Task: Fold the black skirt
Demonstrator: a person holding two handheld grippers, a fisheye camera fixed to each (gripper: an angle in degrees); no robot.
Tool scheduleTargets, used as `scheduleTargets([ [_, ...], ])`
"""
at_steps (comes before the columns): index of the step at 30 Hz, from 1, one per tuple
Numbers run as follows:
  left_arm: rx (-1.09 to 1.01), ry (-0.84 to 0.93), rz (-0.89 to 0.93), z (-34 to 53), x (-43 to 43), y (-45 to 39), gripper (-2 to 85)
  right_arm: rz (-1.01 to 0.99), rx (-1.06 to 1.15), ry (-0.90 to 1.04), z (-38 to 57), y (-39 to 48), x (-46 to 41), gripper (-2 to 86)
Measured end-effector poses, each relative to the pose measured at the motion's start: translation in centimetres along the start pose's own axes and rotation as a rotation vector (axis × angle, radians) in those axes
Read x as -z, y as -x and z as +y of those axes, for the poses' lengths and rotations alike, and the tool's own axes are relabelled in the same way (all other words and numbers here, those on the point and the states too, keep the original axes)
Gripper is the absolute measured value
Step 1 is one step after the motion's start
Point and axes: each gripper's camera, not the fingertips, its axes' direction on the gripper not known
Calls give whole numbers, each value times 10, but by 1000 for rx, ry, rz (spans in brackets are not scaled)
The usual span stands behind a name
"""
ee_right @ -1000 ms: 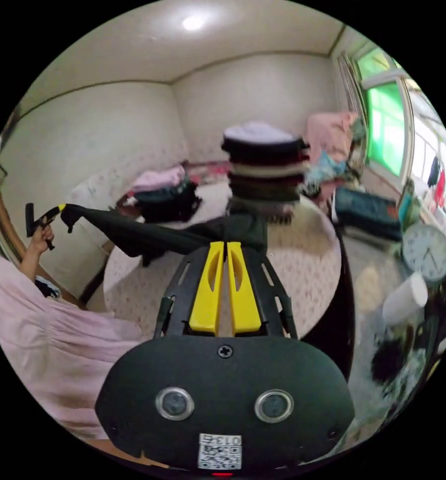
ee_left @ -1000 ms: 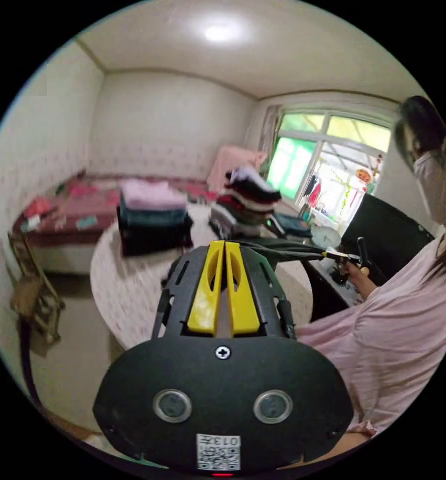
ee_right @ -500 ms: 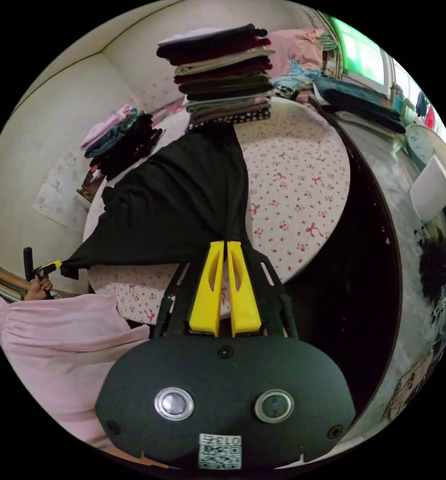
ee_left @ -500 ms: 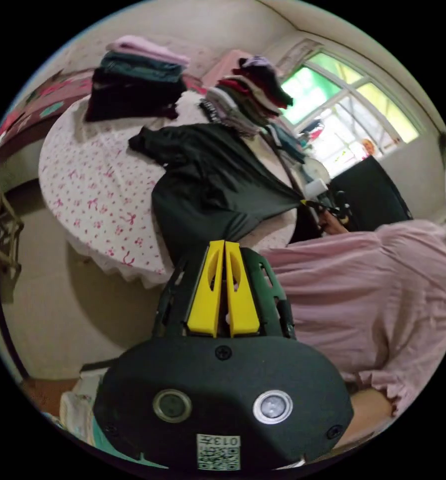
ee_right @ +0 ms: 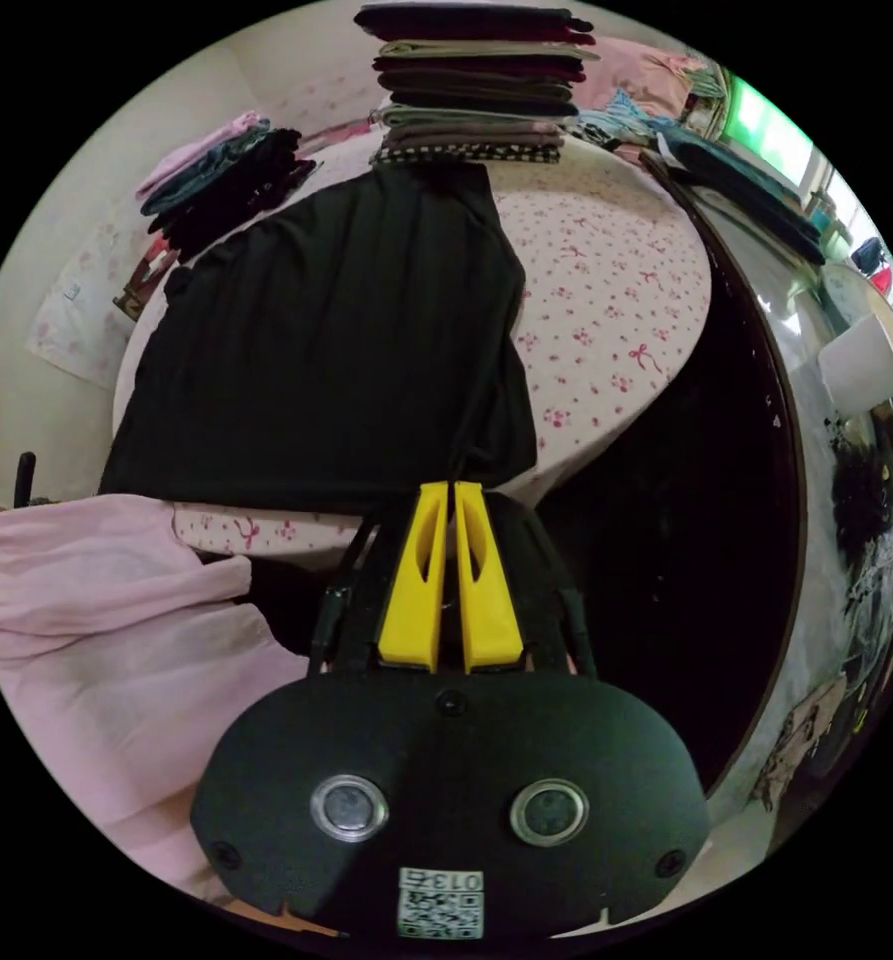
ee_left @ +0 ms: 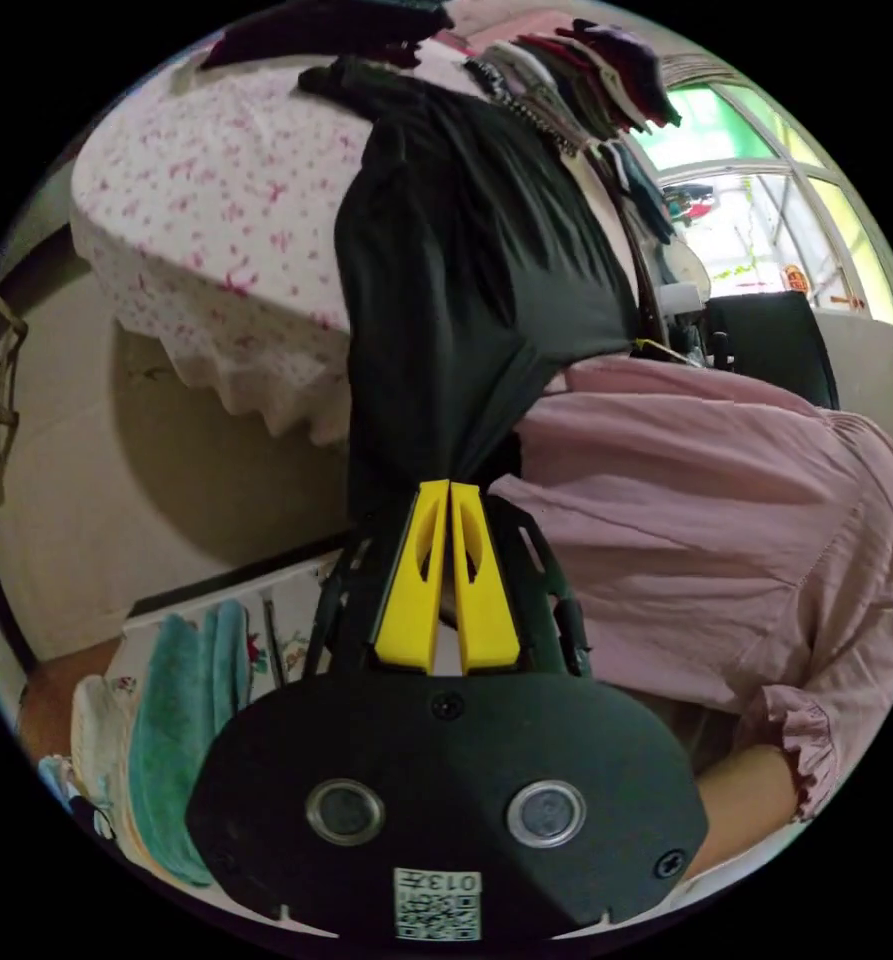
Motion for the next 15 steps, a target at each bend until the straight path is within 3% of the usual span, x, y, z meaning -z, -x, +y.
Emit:
scheduleTargets([
  [3,61,-1,-2,6,-21,4,1,-82,-24,-14,9,-12,-3,29],
  [9,107,-305,6,27,38,6,29,-56,-143,-129,19,-53,16,60],
  [11,136,-382,-81,17,54,1,45,-56,-163,-123,15,-62,10,64],
  [15,224,-373,-264,-27,37,-11,77,14,-104,-84,-4,-54,-14,69],
])
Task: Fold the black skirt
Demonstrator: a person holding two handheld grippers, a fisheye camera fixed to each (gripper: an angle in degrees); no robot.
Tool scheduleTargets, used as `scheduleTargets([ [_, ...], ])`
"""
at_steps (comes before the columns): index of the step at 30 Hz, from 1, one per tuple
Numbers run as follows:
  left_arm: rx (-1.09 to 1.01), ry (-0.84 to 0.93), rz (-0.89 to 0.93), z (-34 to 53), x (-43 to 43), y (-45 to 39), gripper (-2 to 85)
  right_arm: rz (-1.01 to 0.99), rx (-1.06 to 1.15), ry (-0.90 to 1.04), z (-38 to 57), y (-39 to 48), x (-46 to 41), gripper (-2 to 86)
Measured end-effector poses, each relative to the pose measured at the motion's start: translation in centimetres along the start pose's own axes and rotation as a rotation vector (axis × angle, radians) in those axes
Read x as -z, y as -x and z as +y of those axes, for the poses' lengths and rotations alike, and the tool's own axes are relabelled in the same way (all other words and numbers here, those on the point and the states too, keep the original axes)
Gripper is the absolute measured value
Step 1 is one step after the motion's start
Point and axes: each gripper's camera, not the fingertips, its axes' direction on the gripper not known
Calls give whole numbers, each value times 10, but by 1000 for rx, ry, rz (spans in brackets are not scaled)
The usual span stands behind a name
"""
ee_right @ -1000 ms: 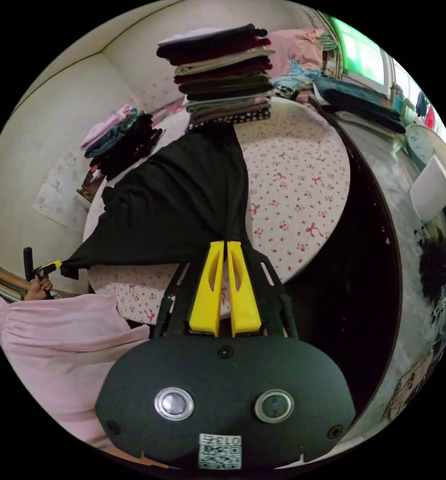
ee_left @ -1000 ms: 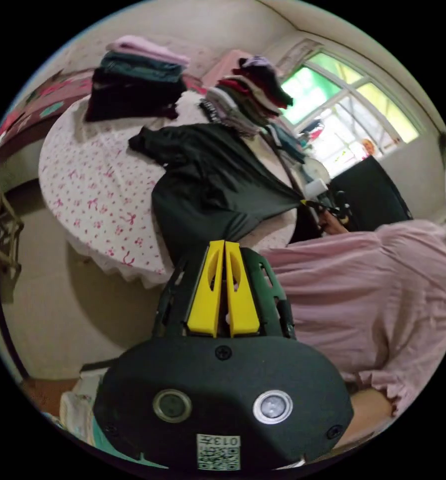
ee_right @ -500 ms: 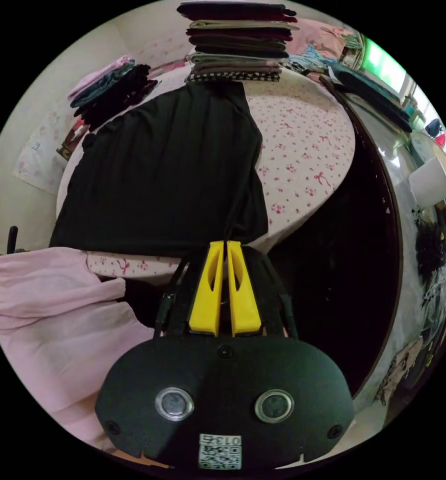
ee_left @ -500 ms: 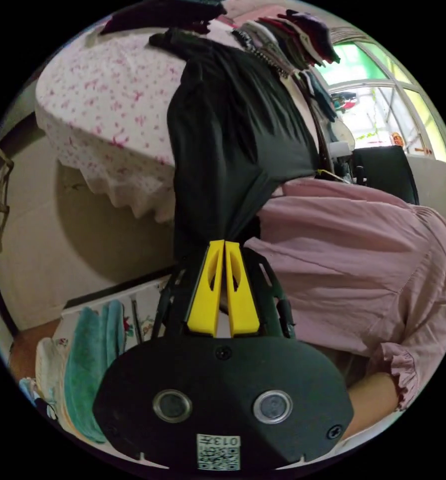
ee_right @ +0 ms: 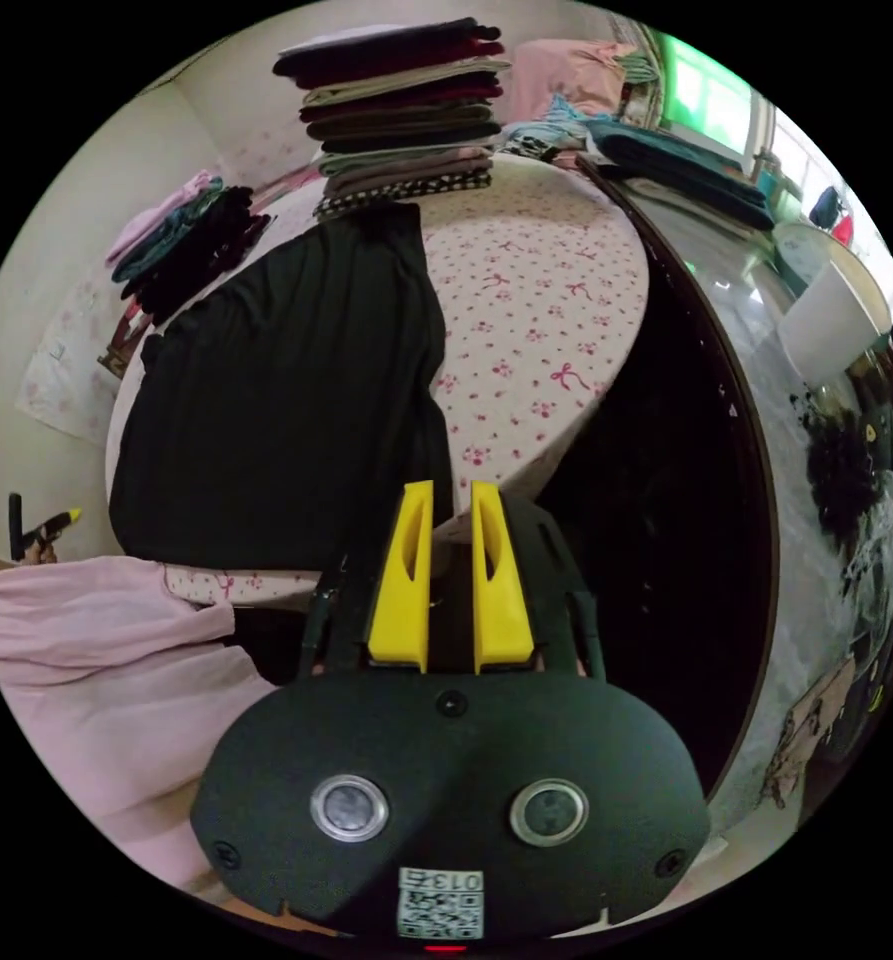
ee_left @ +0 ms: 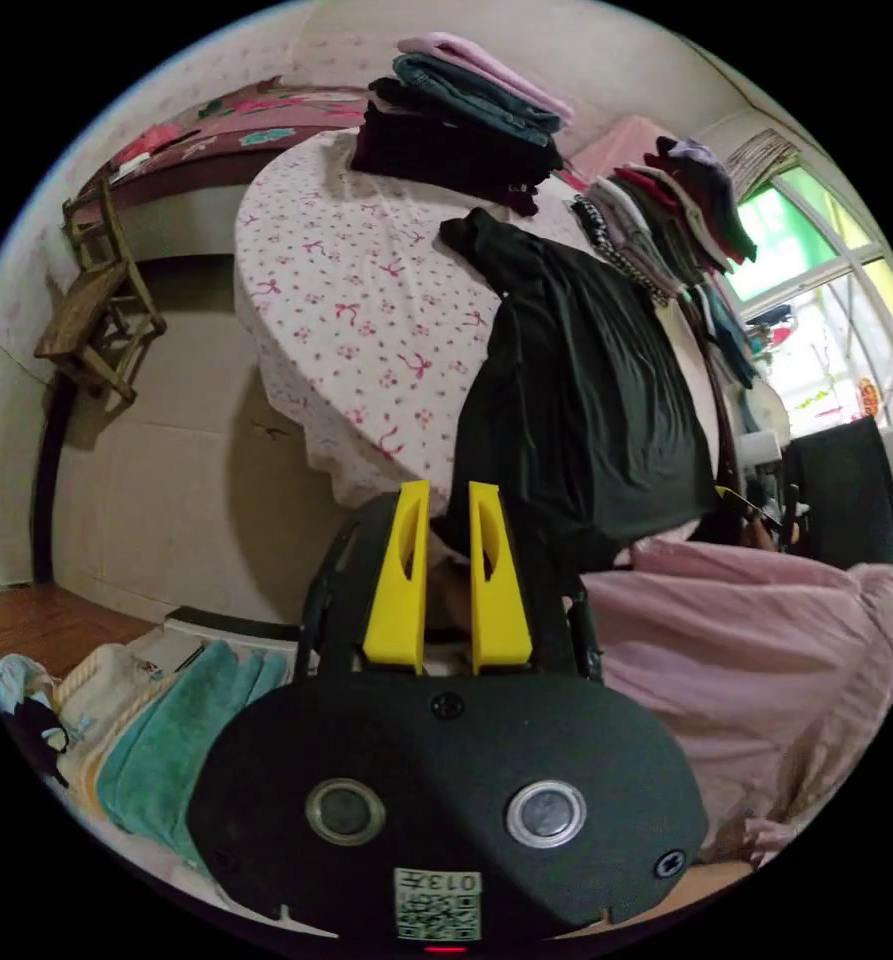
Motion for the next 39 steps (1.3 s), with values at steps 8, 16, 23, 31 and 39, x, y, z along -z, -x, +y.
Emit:
scheduleTargets([
  [8,14,53,-171,-48,-72,-54,88,75,89,85,-13,21,-43,15],
  [16,-76,53,-258,-40,-57,-81,1,109,-51,10,-10,-17,-40,9],
  [23,196,71,-175,13,-39,-5,0,20,-95,99,-6,-38,-89,46],
  [31,288,-126,-70,-35,-3,21,52,132,-112,-55,-87,-46,-104,69],
  [39,156,-131,65,-219,-56,-25,125,-13,186,-143,-276,49,-197,82],
])
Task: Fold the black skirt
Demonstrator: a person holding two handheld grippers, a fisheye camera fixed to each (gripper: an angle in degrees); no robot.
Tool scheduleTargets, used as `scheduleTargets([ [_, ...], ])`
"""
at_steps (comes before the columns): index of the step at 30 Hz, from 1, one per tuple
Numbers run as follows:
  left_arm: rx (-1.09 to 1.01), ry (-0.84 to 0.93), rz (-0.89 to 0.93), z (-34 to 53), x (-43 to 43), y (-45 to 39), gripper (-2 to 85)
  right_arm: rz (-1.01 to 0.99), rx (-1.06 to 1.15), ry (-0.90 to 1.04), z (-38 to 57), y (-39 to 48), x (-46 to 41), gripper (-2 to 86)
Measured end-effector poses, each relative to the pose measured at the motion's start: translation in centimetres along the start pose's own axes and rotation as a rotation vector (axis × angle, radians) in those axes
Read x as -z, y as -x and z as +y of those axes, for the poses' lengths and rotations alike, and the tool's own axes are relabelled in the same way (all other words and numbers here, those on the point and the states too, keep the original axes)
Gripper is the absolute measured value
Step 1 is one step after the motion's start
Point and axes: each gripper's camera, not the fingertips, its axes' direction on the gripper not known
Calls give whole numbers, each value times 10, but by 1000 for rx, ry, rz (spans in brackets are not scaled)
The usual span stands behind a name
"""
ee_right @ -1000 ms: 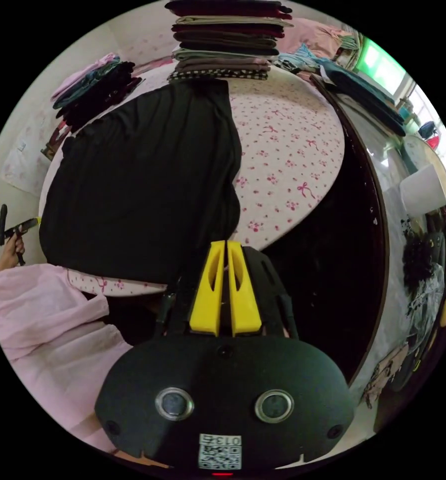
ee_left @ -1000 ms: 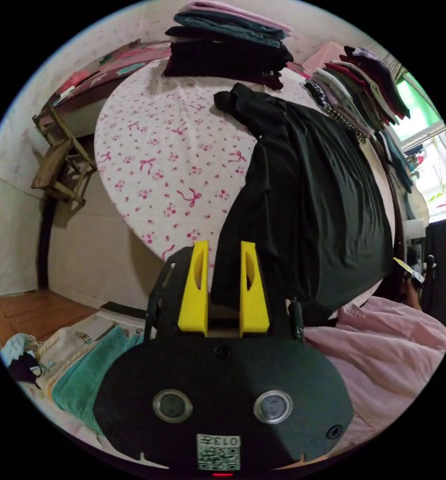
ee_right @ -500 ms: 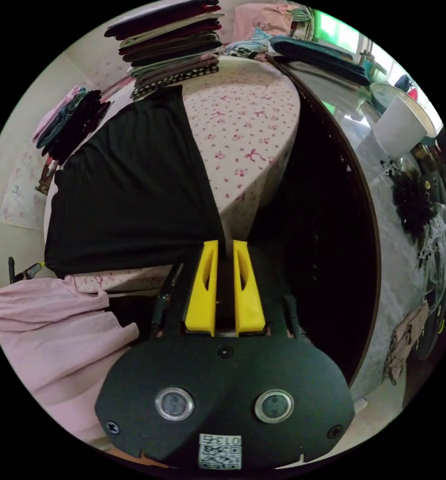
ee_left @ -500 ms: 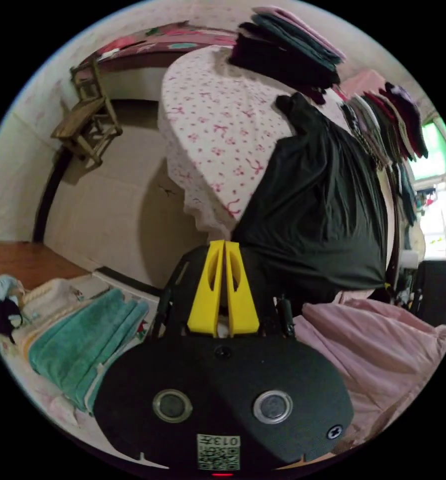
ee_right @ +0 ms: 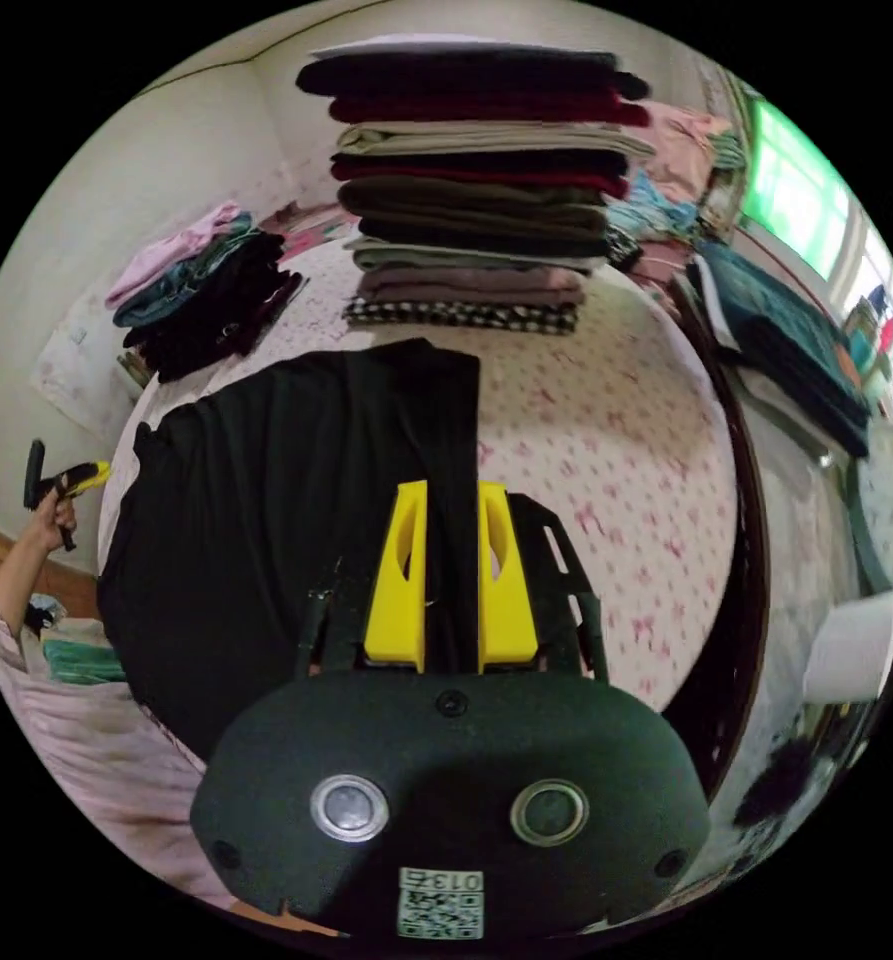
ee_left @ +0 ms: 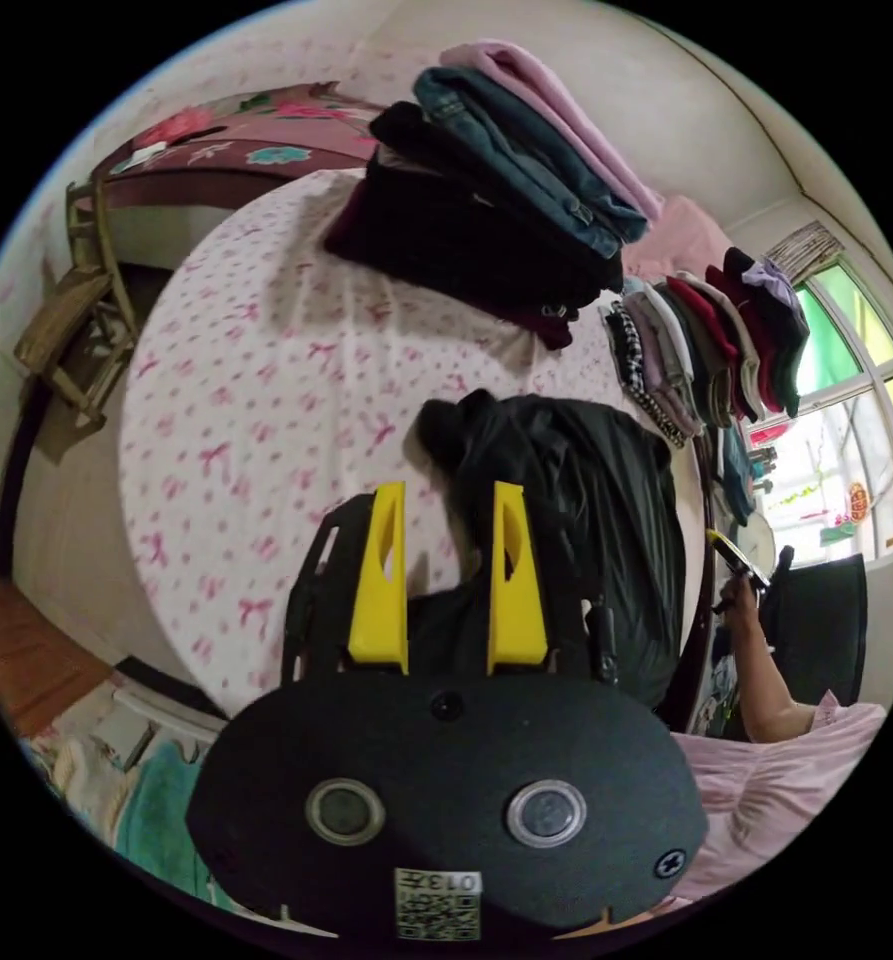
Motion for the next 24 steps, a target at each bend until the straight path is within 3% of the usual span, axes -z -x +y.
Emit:
scheduleTargets([
  [10,-73,131,-38,-85,-71,-56,154,37,164,93,-152,57,-165,118],
  [17,-121,203,-116,-106,-83,-87,35,81,212,214,-186,61,-244,23],
  [19,-190,178,-157,-111,-73,-106,27,147,254,204,-195,61,-252,13],
  [24,-367,-88,-221,-124,-19,-168,20,128,242,97,-207,34,-244,10],
])
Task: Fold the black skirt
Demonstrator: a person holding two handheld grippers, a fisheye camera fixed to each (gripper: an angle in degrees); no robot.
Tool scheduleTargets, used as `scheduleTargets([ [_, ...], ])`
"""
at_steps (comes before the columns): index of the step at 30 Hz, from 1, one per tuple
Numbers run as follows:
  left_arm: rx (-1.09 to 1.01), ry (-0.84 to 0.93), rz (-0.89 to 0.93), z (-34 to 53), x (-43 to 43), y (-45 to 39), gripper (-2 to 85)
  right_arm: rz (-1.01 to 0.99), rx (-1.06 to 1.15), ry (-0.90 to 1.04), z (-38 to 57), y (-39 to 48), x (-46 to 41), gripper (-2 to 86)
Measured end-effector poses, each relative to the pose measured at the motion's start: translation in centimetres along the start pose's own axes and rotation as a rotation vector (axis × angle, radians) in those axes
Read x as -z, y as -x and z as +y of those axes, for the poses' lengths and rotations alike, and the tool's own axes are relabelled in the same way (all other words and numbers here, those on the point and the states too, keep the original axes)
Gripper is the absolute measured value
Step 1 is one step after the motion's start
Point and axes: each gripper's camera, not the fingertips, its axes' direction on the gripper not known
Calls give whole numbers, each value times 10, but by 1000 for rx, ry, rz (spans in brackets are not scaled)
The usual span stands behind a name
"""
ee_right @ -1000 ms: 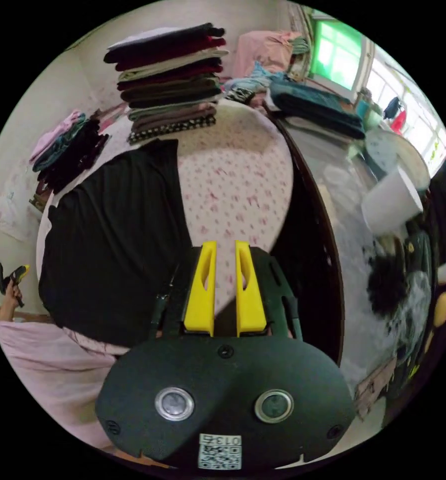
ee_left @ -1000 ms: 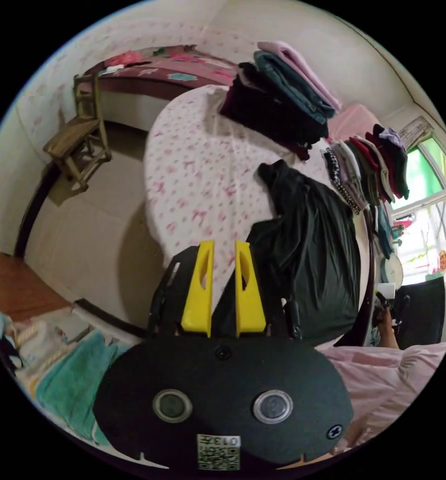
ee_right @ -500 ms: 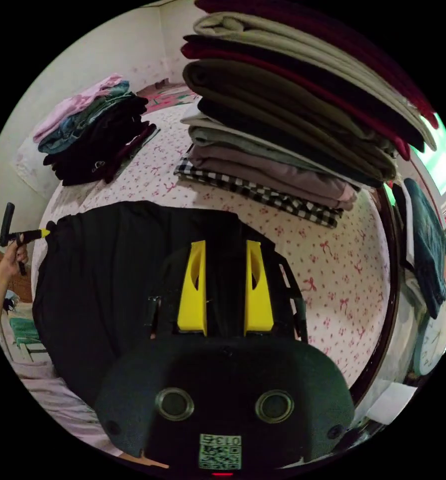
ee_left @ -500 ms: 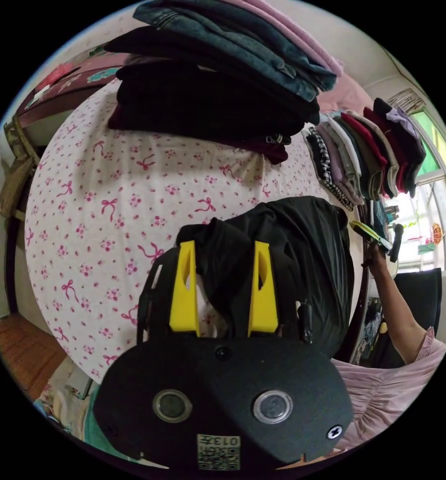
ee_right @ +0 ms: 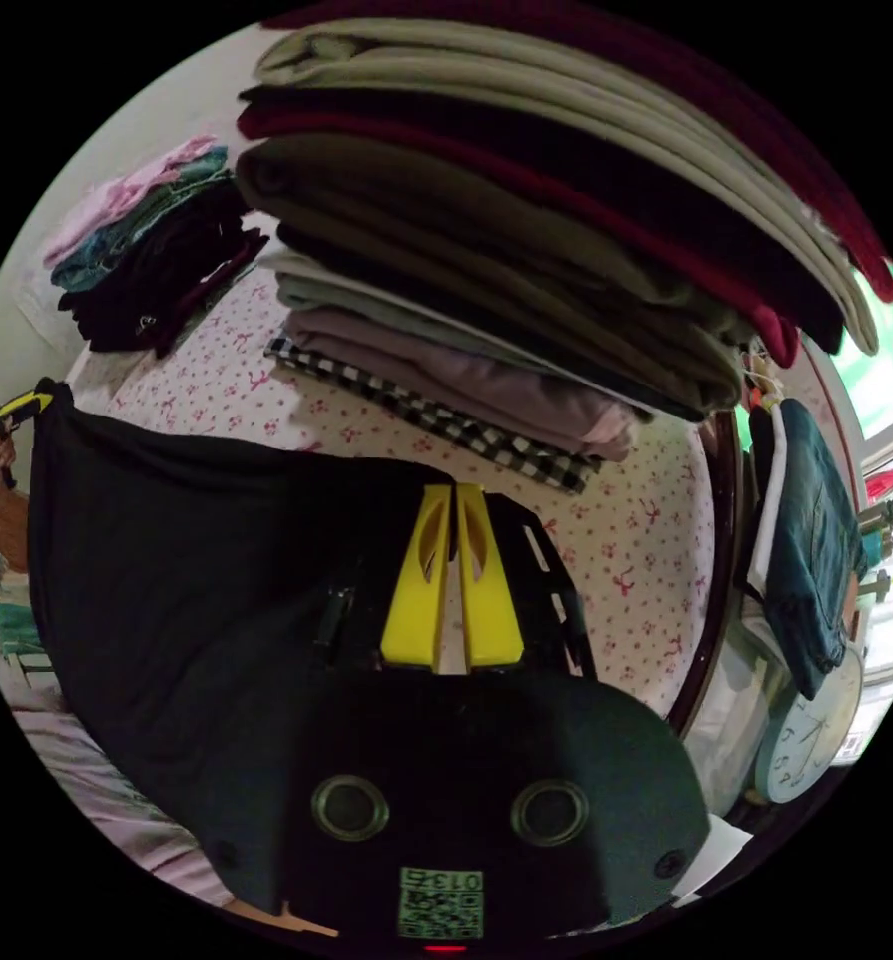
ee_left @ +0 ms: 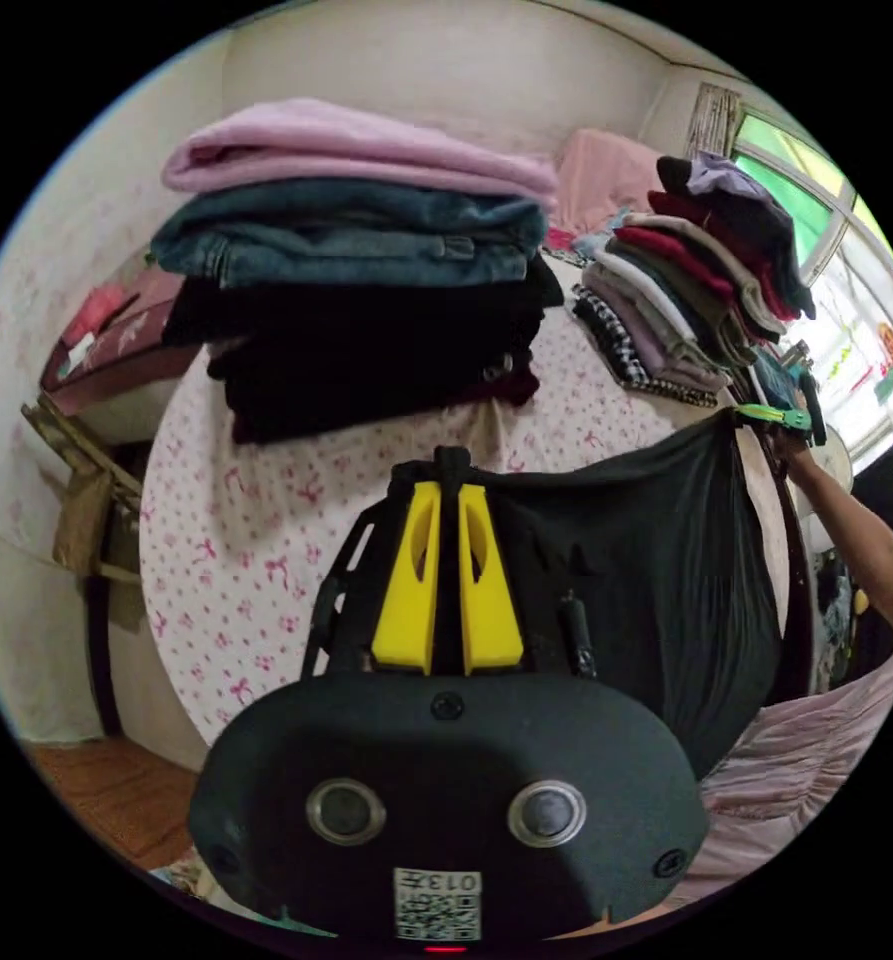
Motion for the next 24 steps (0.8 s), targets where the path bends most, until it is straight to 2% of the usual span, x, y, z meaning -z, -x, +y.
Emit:
scheduleTargets([
  [6,122,207,30,-18,-56,2,18,-58,-105,214,-1,-10,-67,25],
  [10,132,98,76,-23,-29,-18,18,-57,-178,114,-2,1,-66,36],
  [12,11,22,59,-23,1,-49,18,-40,-184,46,0,8,-55,47],
  [15,-330,-14,10,-1,41,-138,18,-33,-233,-101,10,24,-34,67],
  [17,-650,81,-57,42,39,-226,21,11,-248,-179,16,42,-24,76],
  [19,-806,159,-137,82,23,-280,24,114,-263,-227,20,64,-20,84],
  [21,-883,198,-236,118,6,-315,29,227,-312,-279,23,92,-23,87],
  [23,-903,171,-378,146,1,-339,40,231,-330,-280,21,107,-29,86],
  [24,-879,153,-391,149,4,-341,43,203,-324,-285,16,118,-31,84],
])
